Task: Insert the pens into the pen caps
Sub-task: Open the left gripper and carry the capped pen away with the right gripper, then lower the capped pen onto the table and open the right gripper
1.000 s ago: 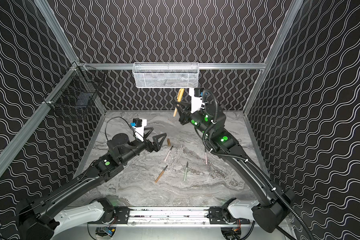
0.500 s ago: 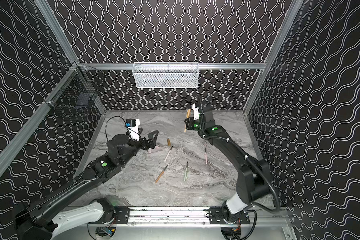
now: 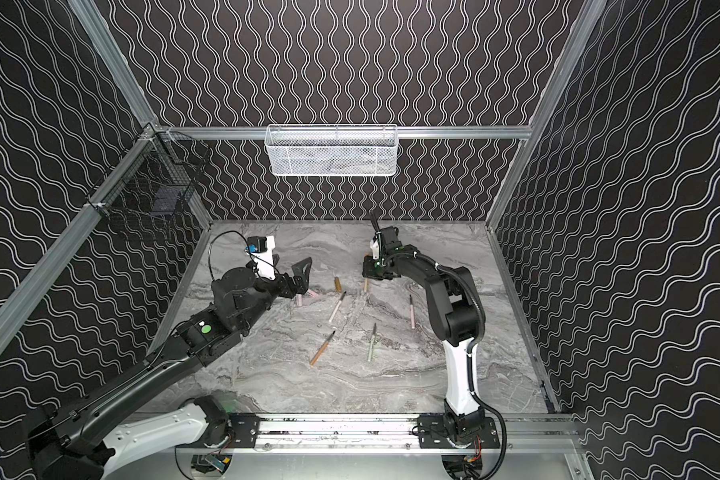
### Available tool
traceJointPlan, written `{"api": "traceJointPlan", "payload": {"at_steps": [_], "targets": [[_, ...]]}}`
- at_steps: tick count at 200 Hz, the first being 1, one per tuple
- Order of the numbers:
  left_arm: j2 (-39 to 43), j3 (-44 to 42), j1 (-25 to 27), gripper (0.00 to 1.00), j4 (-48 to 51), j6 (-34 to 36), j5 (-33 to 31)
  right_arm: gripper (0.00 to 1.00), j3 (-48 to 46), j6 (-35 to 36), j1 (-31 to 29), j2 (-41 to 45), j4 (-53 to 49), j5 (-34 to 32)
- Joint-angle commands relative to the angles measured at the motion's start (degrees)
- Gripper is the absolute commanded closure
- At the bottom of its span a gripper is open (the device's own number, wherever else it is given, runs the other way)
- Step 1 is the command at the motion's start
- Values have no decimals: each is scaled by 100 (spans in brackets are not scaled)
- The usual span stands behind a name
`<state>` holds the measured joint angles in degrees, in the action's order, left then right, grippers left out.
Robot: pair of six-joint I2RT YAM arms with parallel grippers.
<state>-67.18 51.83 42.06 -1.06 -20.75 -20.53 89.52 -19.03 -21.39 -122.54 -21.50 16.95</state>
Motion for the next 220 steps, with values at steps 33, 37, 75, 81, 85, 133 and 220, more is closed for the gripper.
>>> {"api": "traceJointPlan", "payload": {"at_steps": [33,37,75,81,85,133,220], "targets": [[-28,43,-5,2,-46,84,-36,85,139,-79,-6,-384,-408,-201],[-27,46,-5,2,-39,94,-26,84,132,-83,-6,-389,-400,-221],[-79,62,-2,2,-8,79,-15,77,69,-210,-6,-428,-314,-236],[-80,71,-5,2,-4,81,-12,75,58,-245,-6,-425,-288,-231],[-76,80,-5,2,2,85,-4,75,45,-262,-6,-403,-273,-215],[-60,84,-4,2,15,107,-37,70,-93,-405,-6,-70,-77,-63],[-311,140,-8,1,108,233,-155,64,-1135,-414,-41,1736,412,-337]]}}
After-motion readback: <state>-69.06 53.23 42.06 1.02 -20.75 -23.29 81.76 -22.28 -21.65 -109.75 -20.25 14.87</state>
